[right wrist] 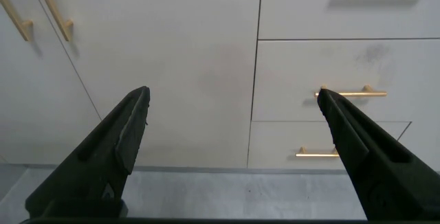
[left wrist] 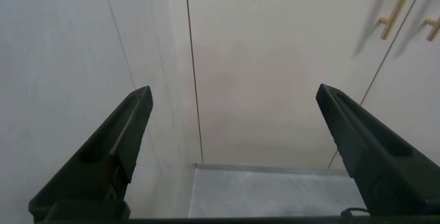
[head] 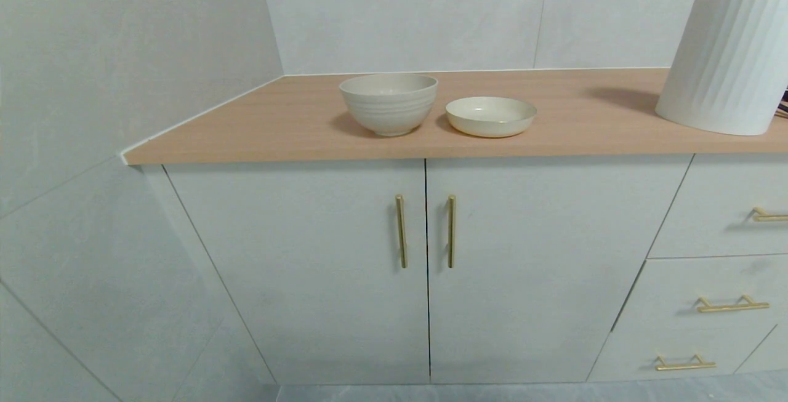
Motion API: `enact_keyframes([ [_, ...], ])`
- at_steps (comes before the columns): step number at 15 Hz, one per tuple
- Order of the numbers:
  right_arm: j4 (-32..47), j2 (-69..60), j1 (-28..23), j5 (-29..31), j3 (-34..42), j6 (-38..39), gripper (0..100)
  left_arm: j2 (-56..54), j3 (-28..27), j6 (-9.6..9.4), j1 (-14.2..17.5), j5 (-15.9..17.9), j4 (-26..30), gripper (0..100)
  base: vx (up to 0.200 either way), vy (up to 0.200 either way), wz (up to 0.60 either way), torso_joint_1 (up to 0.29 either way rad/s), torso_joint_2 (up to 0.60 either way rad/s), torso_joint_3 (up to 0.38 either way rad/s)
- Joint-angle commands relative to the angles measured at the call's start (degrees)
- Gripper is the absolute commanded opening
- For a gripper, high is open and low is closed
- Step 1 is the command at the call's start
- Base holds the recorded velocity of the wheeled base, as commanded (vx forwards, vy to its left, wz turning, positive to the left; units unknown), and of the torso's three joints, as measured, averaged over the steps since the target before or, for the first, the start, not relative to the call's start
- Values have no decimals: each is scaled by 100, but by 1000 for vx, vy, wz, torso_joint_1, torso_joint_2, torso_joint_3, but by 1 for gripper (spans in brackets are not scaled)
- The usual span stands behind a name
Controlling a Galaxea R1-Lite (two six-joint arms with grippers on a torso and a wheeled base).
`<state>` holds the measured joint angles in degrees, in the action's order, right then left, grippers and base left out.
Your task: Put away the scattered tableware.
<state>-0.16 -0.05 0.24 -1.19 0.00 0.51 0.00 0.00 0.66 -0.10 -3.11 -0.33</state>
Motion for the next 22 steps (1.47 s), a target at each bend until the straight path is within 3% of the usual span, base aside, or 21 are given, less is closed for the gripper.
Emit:
enact_keyframes([
  [1,-2,5,2,-4,0,2,100,9,0,4,1,-6,-2,100,0,0,0,0,0,0],
  [11,-28,5,2,-39,-53,-7,100,9,0,4,1,-6,-2,100,0,0,0,0,0,0],
  [13,51,93,2,-601,-844,274,100,9,0,4,1,-6,-2,100,0,0,0,0,0,0],
  [16,561,673,11,-1243,-879,283,100,9,0,4,1,-6,-2,100,0,0,0,0,0,0],
  [22,552,2519,354,-2016,-1125,265,100,9,0,4,1,-6,-2,100,-33,0,0,0,2,0],
])
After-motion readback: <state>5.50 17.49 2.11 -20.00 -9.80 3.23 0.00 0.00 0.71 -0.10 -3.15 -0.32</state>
